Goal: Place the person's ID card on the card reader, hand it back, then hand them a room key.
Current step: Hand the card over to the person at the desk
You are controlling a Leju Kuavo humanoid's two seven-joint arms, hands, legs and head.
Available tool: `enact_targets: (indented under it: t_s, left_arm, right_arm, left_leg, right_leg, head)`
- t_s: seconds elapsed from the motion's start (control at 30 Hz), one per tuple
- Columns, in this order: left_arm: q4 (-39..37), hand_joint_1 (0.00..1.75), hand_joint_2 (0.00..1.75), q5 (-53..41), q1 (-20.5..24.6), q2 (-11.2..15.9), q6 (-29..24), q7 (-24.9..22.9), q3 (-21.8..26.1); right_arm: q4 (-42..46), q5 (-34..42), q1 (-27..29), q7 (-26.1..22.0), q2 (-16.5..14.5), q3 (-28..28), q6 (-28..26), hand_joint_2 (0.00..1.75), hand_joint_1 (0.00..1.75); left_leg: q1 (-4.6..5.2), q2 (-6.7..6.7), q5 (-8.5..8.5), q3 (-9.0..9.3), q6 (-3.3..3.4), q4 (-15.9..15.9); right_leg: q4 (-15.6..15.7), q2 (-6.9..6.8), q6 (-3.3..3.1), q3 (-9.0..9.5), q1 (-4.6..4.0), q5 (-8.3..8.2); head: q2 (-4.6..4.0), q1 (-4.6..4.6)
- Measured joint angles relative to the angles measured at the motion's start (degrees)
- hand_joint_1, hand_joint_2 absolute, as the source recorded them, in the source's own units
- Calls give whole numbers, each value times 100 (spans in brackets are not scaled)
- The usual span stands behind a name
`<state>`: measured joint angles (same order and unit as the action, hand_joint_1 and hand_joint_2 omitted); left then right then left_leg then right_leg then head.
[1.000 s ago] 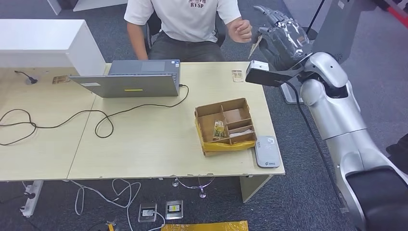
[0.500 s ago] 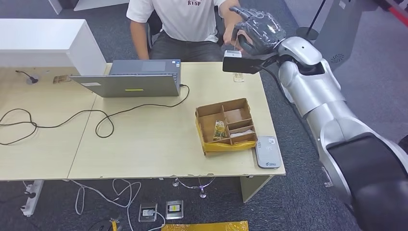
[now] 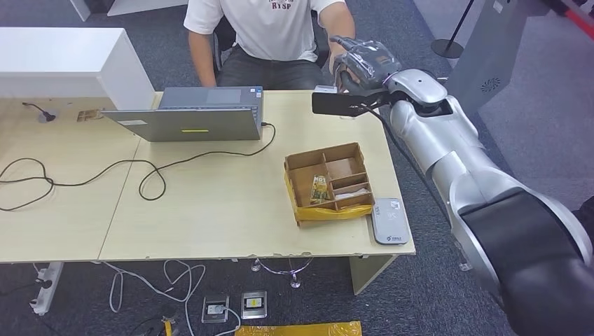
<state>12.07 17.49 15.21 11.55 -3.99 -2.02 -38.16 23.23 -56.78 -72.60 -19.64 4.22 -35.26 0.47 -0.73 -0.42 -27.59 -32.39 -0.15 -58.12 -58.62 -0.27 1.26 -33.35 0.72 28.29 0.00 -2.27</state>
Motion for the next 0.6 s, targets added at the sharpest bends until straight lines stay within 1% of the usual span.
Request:
enact_targets:
  t_s: [0.07, 0.1, 0.13, 0.43, 0.6]
  left_arm:
    - [0, 0, 0, -1, -1, -6, -11, -15, 0]
    - [0, 0, 0, -1, -2, -10, -17, -20, 0]
    - [0, 0, 0, -2, -3, -14, -22, -22, 0]
    - [0, 0, 0, -3, -57, -51, -104, -29, 0]
    - [0, 0, 0, 69, -121, -75, -217, -5, 0]
  right_arm:
    - [-61, 8, -4, 2, 0, -16, -26, 175, 58]
    - [-89, 12, -5, 4, 0, -25, -46, 175, 19]
    - [-117, 14, -6, 11, 0, -34, -78, 175, 0]
    - [-277, 50, -7, -6, 13, -64, -660, 175, 0]
    - [-291, 276, -17, -187, 156, -28, -1229, 175, 0]
  left_leg:
    - [0, 0, 0, 0, 0, 0]
    - [0, 0, 0, 1, 0, 0]
    - [0, 0, 0, 0, 0, 0]
    - [0, 4, 0, 3, -1, -1]
    - [0, 5, 0, 3, 0, -1]
  right_leg:
    - [0, 0, 0, 0, 0, 0]
    - [0, 0, 0, 0, 0, 0]
    - [0, 1, 0, 0, 0, 0]
    - [0, 8, 0, -1, 0, 0]
    - [3, 5, 0, -1, 0, 0]
  head:
    - [0, 1]
    - [0, 1]
    - [0, 1]
    - [0, 1]
    - [0, 0]
